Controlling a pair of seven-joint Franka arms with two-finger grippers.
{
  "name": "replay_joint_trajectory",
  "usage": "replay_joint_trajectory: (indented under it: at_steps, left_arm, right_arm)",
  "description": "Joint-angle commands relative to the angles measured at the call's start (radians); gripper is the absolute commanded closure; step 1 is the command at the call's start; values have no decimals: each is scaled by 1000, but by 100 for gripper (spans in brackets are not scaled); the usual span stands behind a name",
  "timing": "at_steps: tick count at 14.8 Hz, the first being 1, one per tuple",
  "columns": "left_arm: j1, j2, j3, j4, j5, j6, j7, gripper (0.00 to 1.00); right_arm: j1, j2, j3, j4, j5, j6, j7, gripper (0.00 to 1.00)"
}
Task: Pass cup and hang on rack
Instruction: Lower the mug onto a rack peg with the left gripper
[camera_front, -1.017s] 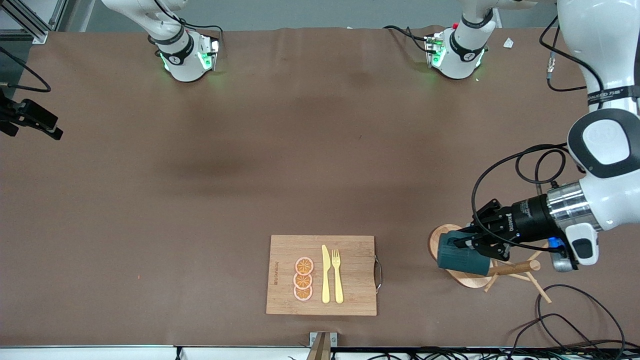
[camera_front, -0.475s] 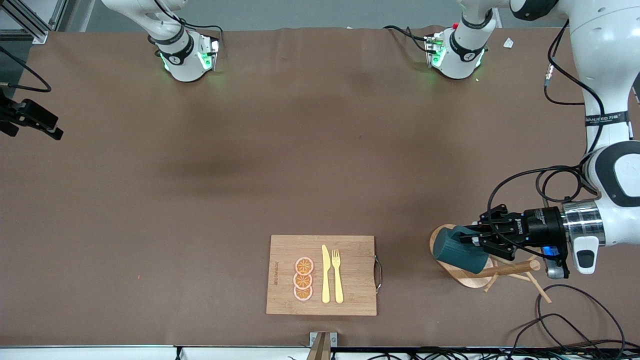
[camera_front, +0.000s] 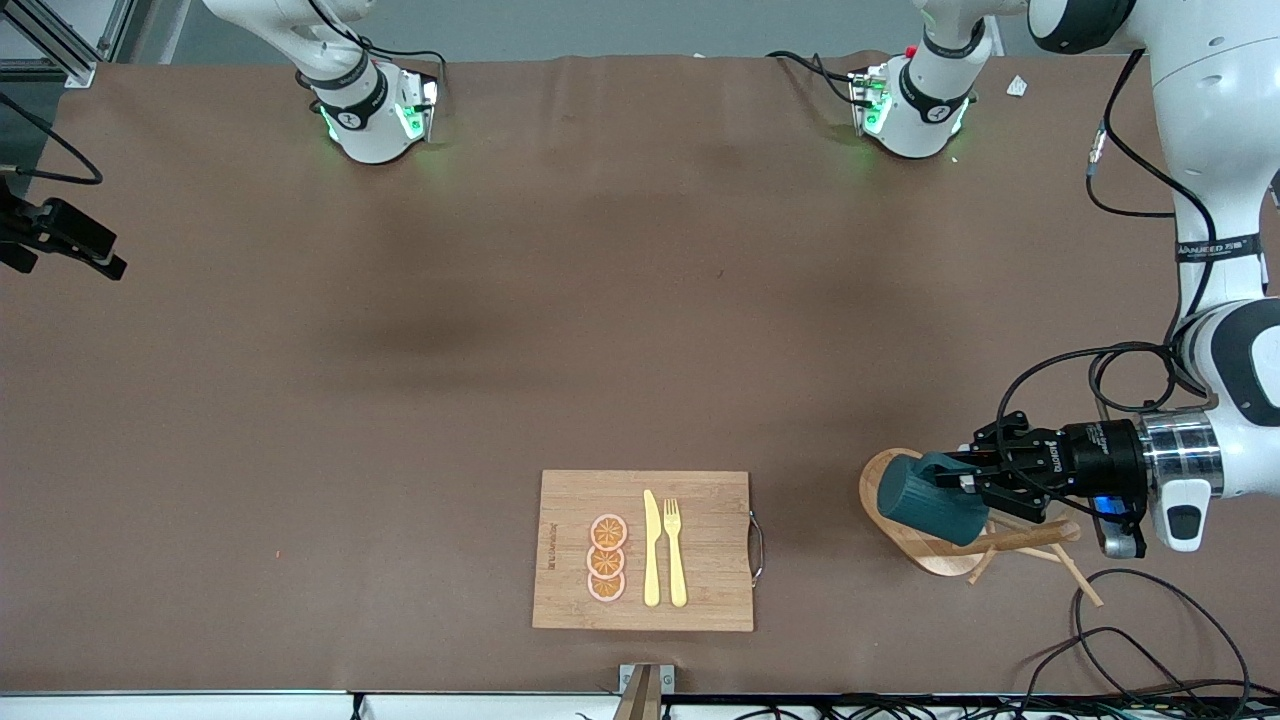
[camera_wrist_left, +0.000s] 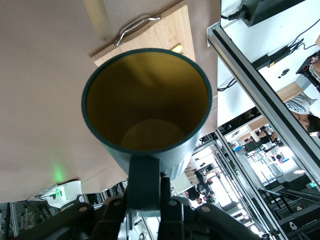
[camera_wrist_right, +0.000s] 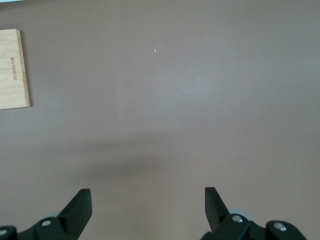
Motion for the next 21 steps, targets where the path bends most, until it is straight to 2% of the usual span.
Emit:
replay_joint_trajectory:
  at_steps: [1, 21]
  left_arm:
    - [32, 12, -3, 5, -69, -24, 37, 92]
    - [51, 53, 7, 4, -74, -16, 23, 93]
  right_arm:
    - [9, -20, -4, -10, -16, -7, -1, 0]
    - [9, -20, -6, -10, -16, -4, -1, 0]
